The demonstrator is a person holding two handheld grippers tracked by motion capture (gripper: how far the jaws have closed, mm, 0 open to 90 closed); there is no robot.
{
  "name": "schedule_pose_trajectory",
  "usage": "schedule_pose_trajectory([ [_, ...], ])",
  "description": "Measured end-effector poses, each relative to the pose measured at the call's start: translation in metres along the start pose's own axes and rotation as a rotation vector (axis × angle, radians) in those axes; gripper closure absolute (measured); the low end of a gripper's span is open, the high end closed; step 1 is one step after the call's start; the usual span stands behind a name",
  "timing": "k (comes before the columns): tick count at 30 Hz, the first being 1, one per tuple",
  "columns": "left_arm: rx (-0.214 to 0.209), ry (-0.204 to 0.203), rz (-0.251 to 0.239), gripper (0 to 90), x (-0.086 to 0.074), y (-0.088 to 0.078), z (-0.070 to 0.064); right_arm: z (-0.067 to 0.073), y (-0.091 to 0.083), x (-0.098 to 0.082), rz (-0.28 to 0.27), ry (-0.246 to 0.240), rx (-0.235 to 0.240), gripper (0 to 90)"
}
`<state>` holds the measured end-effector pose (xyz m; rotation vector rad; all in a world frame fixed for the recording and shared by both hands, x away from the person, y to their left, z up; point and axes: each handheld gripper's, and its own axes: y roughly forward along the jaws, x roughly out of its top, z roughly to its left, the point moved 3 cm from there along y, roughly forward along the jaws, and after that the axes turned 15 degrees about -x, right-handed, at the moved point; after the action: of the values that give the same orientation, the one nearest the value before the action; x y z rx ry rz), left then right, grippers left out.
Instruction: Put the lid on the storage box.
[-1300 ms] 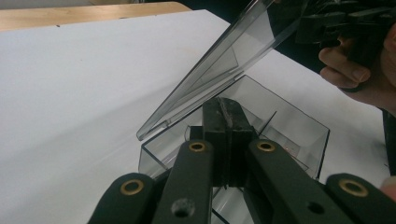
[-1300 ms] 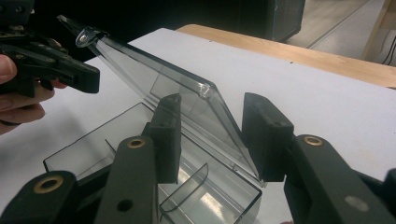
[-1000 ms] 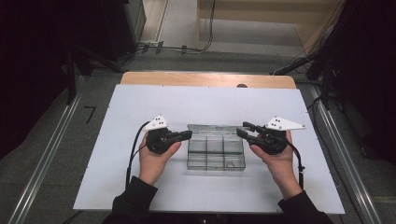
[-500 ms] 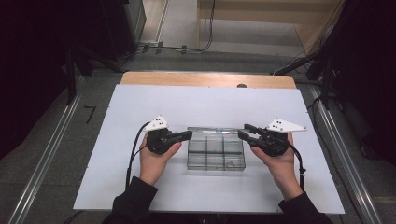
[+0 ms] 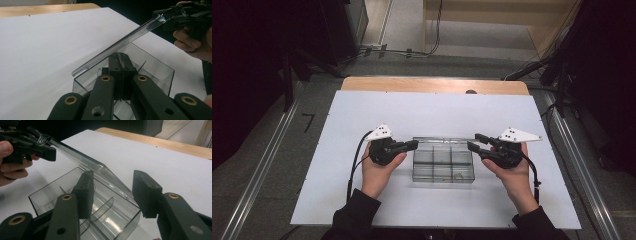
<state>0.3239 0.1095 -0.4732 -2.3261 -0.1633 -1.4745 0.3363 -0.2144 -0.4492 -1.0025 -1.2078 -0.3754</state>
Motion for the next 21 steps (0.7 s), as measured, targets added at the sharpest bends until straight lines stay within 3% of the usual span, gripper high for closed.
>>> schedule_pose_trajectory([
  [9,-0.009,0.003,0.0,90.0,0.001,0.0,-0.001,-0.009,-0.007,-0.001,0.025,-0.009,0.034,34.9],
  [15,-0.014,0.002,-0.005,90.0,0.0,0.0,0.0,-0.018,-0.008,-0.007,0.058,0.013,0.012,37.6],
  [21,-0.014,0.003,-0.007,90.0,0.001,-0.002,0.001,-0.022,-0.005,-0.015,0.087,0.023,0.023,47.4],
])
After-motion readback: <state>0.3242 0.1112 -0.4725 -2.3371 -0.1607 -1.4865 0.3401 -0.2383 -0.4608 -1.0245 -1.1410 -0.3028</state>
